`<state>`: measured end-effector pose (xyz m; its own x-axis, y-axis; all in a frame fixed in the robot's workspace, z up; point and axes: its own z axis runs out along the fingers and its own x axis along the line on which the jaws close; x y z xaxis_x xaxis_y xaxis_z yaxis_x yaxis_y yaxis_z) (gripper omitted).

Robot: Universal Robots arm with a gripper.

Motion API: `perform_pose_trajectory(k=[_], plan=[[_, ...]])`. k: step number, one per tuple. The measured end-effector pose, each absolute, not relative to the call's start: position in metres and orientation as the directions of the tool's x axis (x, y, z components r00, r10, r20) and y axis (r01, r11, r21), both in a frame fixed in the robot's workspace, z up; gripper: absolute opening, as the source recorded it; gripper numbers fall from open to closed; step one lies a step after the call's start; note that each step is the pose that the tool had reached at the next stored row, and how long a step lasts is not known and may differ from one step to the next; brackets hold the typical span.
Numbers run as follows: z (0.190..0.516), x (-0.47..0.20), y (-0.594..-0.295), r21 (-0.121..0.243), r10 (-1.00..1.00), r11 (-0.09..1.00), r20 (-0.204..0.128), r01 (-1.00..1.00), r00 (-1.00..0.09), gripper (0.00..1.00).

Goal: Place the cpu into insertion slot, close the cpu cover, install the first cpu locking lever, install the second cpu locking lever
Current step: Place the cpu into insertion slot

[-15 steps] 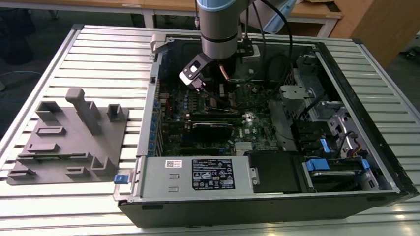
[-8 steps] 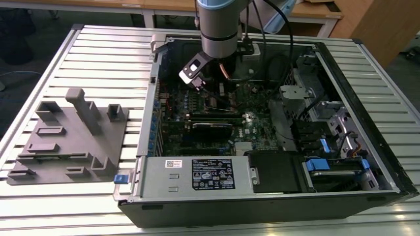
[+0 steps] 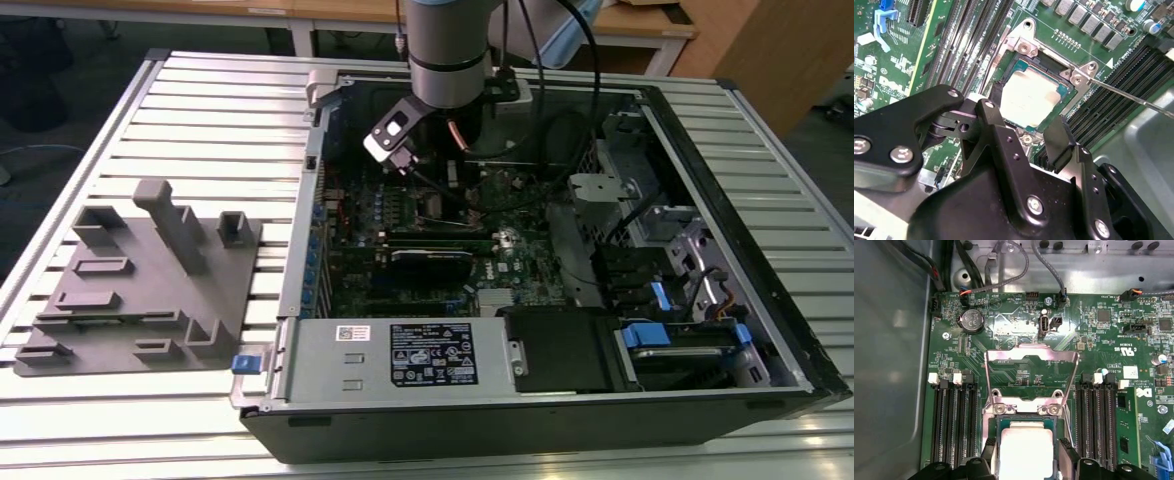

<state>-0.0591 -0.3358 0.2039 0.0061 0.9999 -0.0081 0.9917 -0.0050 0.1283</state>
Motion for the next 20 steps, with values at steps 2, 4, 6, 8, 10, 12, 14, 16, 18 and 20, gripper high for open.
perform_pose_trajectory(k=[2, 4, 6, 8, 10, 12, 14, 16, 18, 20], plan=[[0.2039, -0.0591, -0.3358, 0.128, 1.000, -0.005, -0.008, 0.992, 0.006, 0.60], [0.2040, -0.0591, -0.3359, 0.128, 1.000, -0.005, -0.008, 0.992, 0.006, 0.60], [0.2041, -0.0591, -0.3359, 0.128, 1.000, -0.005, -0.008, 0.992, 0.006, 0.60], [0.2041, -0.0591, -0.3359, 0.128, 1.000, -0.005, -0.008, 0.992, 0.006, 0.60], [0.2041, -0.0591, -0.3359, 0.128, 1.000, -0.005, -0.008, 0.992, 0.006, 0.52], [0.2041, -0.0591, -0.3359, 0.128, 1.000, -0.005, -0.008, 0.992, 0.006, 0.45], [0.2041, -0.0591, -0.3359, 0.128, 1.000, -0.005, -0.008, 0.992, 0.006, 0.40], [0.2041, -0.0591, -0.3358, 0.128, 1.000, -0.005, -0.008, 0.992, 0.006, 0.34], [0.2042, -0.0591, -0.3359, 0.128, 1.000, -0.005, -0.008, 0.992, 0.006, 0.22], [0.2042, -0.0591, -0.3359, 0.128, 1.000, -0.005, -0.008, 0.992, 0.006, 0.16]])
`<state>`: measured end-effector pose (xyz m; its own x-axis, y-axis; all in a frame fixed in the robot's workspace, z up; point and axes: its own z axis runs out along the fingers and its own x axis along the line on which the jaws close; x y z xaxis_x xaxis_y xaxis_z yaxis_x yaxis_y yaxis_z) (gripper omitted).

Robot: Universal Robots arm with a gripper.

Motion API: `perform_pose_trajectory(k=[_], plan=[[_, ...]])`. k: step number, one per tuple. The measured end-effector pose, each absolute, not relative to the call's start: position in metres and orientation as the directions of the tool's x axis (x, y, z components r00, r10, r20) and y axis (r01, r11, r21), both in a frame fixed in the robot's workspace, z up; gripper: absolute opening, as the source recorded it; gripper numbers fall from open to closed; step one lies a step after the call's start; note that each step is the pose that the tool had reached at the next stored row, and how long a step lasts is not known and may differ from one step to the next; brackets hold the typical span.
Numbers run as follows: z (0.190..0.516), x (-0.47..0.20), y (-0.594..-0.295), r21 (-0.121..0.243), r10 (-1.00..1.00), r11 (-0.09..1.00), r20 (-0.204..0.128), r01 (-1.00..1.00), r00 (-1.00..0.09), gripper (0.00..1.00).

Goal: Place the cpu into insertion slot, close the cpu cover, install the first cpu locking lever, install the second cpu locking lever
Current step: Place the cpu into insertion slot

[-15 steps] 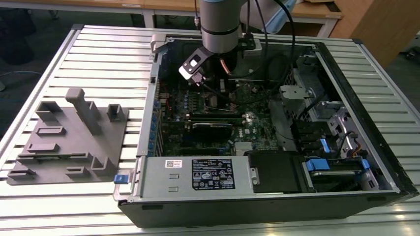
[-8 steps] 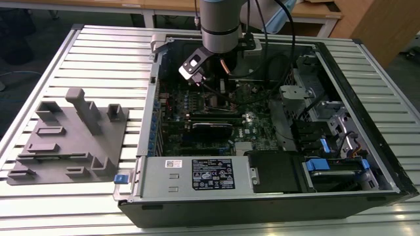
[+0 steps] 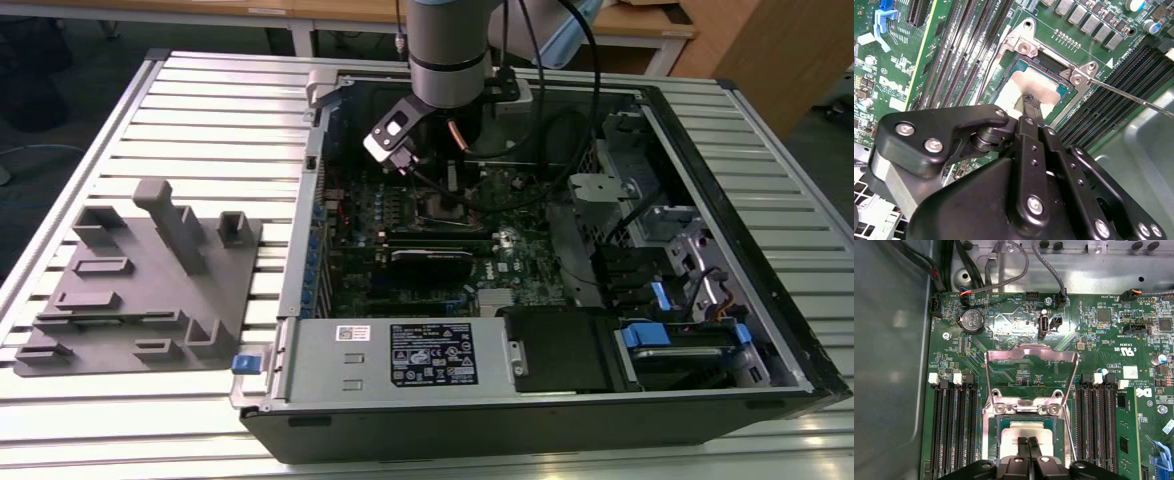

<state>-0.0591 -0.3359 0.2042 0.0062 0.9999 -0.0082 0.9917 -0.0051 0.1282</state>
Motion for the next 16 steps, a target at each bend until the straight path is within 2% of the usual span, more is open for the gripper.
perform_pose_trajectory(k=[1, 6, 7, 10, 16], plan=[[0.2042, -0.0591, -0.3359, 0.128, 1.000, -0.005, -0.008, 0.992, 0.006, 0.11], [0.2042, -0.0591, -0.3359, 0.128, 1.000, -0.005, -0.008, 0.992, 0.006, 0.11], [0.2042, -0.0591, -0.3359, 0.123, 1.000, -0.005, -0.008, 0.992, 0.006, 0.11], [0.2038, -0.0586, -0.3359, 0.075, 1.000, -0.005, -0.009, 0.997, 0.006, 0.11], [0.2038, -0.0576, -0.3359, 0.060, 1.000, -0.005, -0.009, 0.998, 0.006, 0.11]])
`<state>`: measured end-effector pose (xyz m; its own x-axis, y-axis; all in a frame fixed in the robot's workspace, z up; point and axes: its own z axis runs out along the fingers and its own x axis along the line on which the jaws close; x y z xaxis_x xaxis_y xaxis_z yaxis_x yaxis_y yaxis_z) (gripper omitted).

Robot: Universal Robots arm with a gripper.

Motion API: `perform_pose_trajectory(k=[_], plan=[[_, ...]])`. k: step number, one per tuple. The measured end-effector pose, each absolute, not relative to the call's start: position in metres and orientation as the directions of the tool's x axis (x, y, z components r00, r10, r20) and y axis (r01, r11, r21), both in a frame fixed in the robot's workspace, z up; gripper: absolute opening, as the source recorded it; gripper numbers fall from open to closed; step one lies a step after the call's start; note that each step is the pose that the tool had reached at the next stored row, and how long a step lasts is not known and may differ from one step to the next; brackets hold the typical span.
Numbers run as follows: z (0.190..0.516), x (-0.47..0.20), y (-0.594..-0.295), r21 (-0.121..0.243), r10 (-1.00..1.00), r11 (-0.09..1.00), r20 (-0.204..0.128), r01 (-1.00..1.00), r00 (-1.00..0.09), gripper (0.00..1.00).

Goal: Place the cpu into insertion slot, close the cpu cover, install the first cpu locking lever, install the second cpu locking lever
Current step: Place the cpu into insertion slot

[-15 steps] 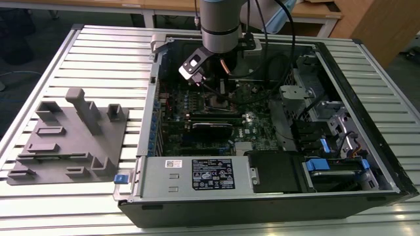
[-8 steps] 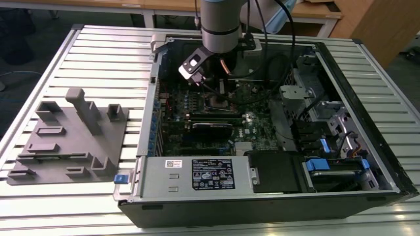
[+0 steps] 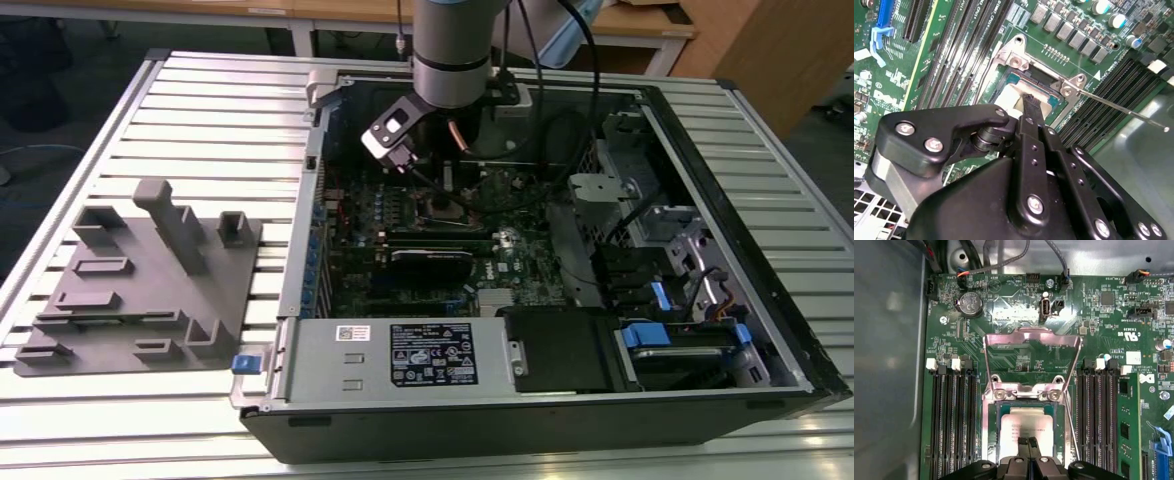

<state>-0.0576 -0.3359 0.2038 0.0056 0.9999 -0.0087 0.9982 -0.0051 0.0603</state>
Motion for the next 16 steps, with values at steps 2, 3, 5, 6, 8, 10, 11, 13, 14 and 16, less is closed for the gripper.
perform_pose_trajectory(k=[2, 3, 5, 6, 8, 10, 11, 13, 14, 16], plan=[[0.2037, -0.0551, -0.3357, 0.060, 1.000, -0.005, -0.009, 0.998, 0.006, 0.11], [0.2038, -0.0538, -0.3357, 0.060, 1.000, -0.005, -0.009, 0.998, 0.006, 0.11], [0.2038, -0.0529, -0.3358, 0.060, 1.000, -0.005, -0.009, 0.998, 0.006, 0.11], [0.2036, -0.0528, -0.3357, 0.059, 1.000, -0.005, -0.009, 0.998, 0.006, 0.11], [0.2018, -0.0528, -0.3357, 0.059, 1.000, -0.005, -0.009, 0.998, 0.006, 0.11], [0.2004, -0.0528, -0.3357, 0.059, 1.000, -0.005, -0.009, 0.998, 0.006, 0.11], [0.2004, -0.0528, -0.3357, 0.059, 1.000, -0.005, -0.009, 0.998, 0.006, 0.11], [0.2004, -0.0528, -0.3357, 0.059, 1.000, -0.005, -0.009, 0.998, 0.006, 0.11], [0.2001, -0.0528, -0.3357, 0.059, 1.000, -0.005, -0.009, 0.998, 0.006, 0.11], [0.1994, -0.0529, -0.3358, 0.059, 1.000, -0.005, -0.009, 0.998, 0.006, 0.11]])
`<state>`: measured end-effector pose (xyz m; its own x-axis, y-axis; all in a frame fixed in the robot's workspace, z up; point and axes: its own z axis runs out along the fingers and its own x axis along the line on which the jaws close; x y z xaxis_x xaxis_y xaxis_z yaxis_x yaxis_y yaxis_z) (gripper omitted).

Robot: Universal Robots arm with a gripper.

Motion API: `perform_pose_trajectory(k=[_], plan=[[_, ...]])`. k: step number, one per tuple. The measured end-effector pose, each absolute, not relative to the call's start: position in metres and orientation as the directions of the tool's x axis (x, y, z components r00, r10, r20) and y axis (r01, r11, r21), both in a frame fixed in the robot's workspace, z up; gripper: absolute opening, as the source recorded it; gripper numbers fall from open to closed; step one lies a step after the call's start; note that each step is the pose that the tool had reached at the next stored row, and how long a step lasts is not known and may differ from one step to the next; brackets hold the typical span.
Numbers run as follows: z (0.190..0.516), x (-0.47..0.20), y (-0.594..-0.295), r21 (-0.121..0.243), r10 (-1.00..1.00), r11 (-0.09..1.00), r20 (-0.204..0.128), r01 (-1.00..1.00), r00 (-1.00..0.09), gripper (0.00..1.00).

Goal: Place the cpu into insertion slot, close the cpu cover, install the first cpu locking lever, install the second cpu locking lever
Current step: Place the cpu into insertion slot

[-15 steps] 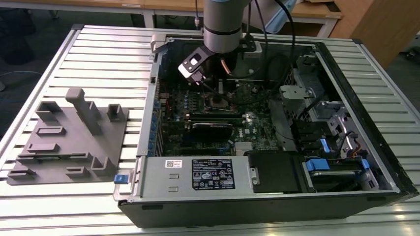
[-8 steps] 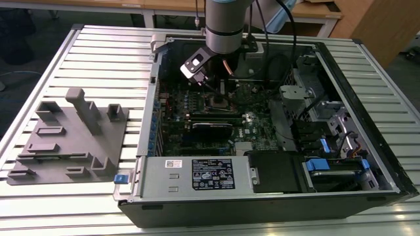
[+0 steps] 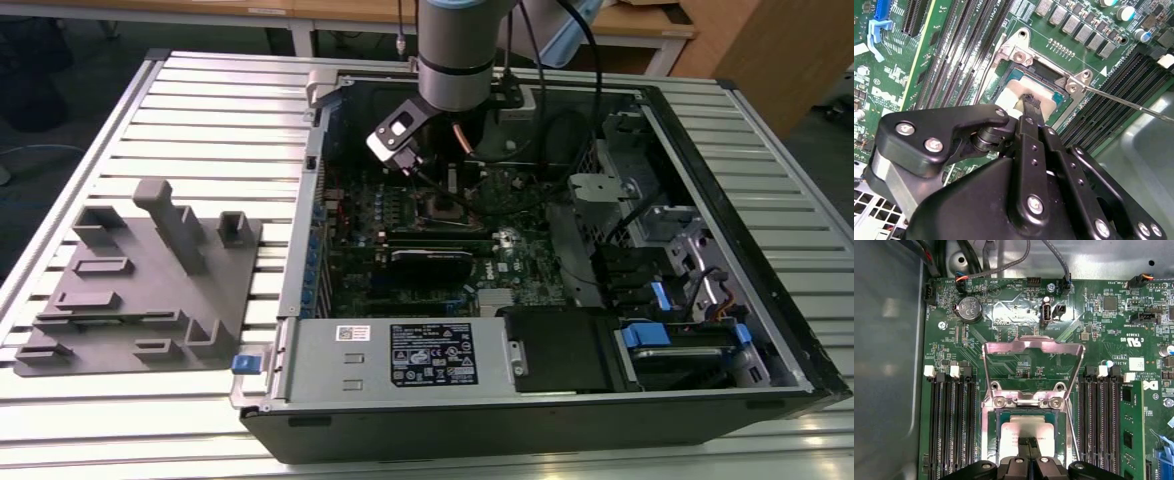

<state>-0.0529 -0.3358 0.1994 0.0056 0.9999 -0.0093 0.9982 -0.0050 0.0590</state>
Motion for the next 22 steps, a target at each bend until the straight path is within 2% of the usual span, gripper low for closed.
perform_pose_trajectory(k=[13, 22], plan=[[0.199, -0.053, -0.336, 0.060, 1.000, -0.005, -0.008, 0.998, 0.006, 0.11], [0.210, -0.053, -0.336, 0.060, 1.000, -0.005, -0.009, 0.998, 0.006, 0.11]])
